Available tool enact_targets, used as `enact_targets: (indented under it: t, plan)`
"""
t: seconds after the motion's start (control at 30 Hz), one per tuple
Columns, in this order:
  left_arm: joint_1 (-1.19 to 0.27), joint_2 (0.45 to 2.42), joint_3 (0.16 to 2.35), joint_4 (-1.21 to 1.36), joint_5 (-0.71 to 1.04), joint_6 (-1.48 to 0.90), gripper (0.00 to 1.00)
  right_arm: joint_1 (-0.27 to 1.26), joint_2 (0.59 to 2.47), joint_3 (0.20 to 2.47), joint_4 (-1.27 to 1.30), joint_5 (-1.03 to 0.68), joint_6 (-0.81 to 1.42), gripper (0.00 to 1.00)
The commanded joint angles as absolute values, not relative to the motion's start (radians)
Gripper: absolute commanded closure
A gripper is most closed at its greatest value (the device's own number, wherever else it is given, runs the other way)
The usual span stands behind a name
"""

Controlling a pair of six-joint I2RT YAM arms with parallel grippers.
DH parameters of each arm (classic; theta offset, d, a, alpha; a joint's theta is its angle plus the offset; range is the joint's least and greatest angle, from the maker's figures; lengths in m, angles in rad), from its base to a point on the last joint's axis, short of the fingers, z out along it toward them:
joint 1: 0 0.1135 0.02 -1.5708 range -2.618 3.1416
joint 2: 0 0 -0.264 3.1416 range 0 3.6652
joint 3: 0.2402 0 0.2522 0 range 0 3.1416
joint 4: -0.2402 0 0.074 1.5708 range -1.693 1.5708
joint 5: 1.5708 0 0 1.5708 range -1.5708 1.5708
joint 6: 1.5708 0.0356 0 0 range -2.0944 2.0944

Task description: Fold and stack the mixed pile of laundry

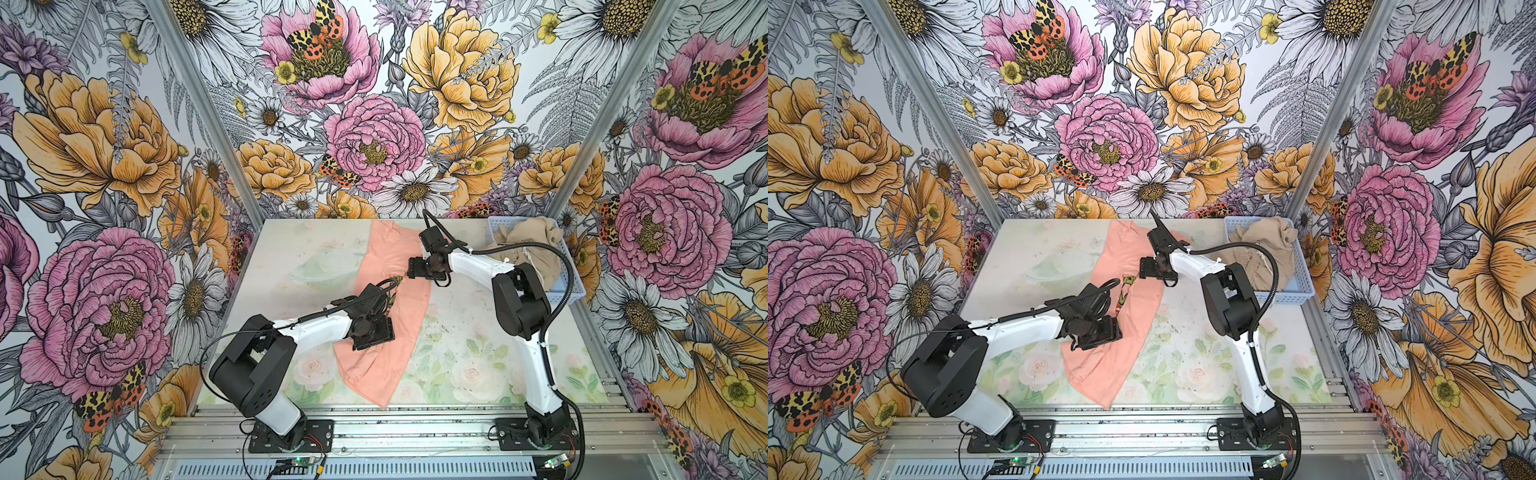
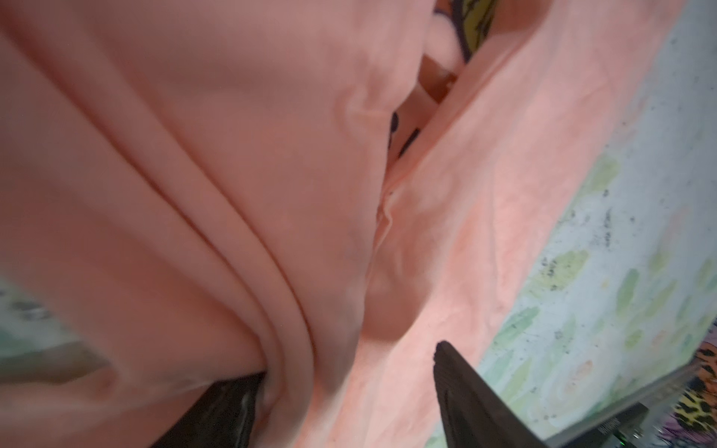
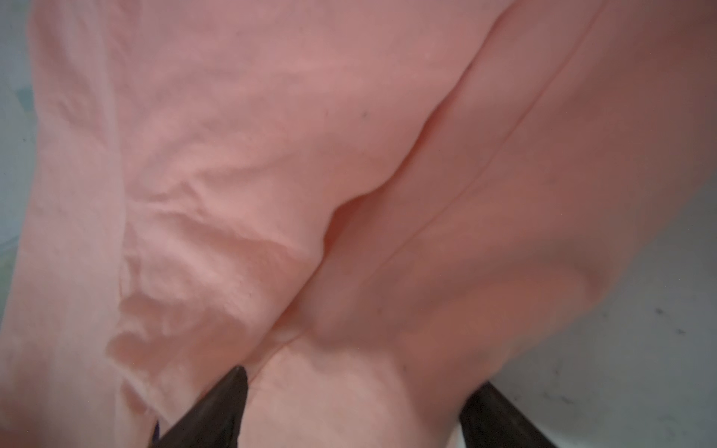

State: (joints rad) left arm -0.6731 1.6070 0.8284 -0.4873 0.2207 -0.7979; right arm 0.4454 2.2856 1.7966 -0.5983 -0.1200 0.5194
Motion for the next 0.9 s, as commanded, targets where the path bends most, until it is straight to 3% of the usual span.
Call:
enact_targets:
  t: [0.0,0.27,0.47,0.67,0.87]
  plan:
    - [-0.73,1.769,0.76,-0.526,0.438,-0.875,0.28,0.404,2.376,1.85,-0.603,-0.122,0.524,0.15]
    - [-0.749,1.809,0.87,-0.521,0.46,-0.904,0.28,0.346,2.518,2.098,-0.674,-0.181,0.467,0.15]
    - [-0.721,1.653,0.833,-0.612,0.382,-0.911,0.27,0.324,2.528,2.206,-0.745,-0.204,0.418,0.15]
    - [-0.65,1.349,0.782,-0.777,0.232,-0.892,0.25,0.337,2.278,1.956,-0.752,-0.161,0.408,0.15]
    - [-0.635,1.301,0.718,-0.788,0.203,-0.819,0.25,0.37,2.024,1.648,-0.743,-0.135,0.454,0.15]
